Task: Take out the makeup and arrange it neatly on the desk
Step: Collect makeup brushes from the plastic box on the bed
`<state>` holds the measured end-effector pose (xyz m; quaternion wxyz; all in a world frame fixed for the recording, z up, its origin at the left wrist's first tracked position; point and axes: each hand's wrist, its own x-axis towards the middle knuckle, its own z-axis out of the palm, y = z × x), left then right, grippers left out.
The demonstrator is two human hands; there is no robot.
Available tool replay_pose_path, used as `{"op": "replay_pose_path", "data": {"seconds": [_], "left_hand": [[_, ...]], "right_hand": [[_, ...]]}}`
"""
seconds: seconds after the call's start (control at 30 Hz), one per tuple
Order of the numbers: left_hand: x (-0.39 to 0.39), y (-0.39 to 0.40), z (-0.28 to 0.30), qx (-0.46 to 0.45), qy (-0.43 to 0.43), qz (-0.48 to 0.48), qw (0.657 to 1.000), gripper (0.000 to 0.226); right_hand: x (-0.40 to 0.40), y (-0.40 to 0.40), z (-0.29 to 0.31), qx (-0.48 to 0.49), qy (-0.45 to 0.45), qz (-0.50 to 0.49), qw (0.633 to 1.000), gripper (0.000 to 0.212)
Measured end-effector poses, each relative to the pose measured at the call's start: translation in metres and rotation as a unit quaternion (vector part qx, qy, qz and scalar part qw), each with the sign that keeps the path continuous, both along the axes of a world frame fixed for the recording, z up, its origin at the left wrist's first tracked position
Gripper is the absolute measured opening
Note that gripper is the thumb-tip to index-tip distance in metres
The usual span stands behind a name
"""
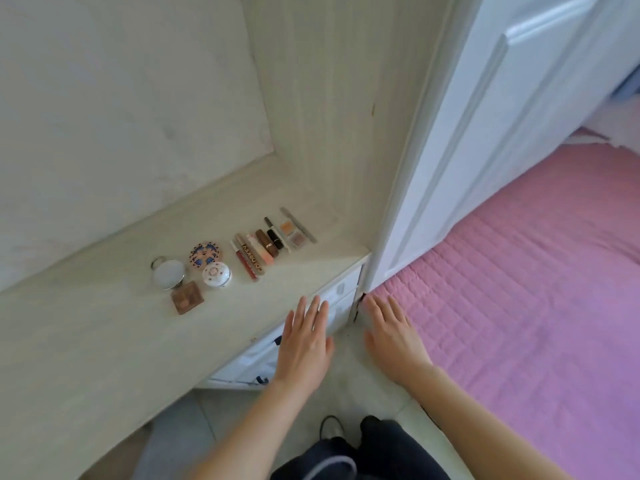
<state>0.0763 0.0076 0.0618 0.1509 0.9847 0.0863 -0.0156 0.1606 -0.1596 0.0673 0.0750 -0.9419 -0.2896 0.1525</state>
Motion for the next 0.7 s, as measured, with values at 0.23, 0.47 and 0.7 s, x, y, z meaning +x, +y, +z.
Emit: {"op": "replay_pose_path", "data": {"seconds": [0.23,0.47,0.7], "left_hand": [[0.011,-0.09,0.003,0.02,0.013,-0.148,0.989,0.071],[0.011,-0.215,0.01,0.03,0.002,-0.288,0.957,0.07],[-0.026,-0.349,0.018,0.003,-0.019,-0.397,0.917,0.062]], "right_hand": [[-0.043,-0.095,0.015,0.027,0.006,-0.138,0.99,0.064],[-0.1,-0.213,0.02,0.055,0.017,-0.314,0.948,0.066],[-0.179,-0.338,0.016,0.049,0.006,-0.445,0.894,0.066]]}}
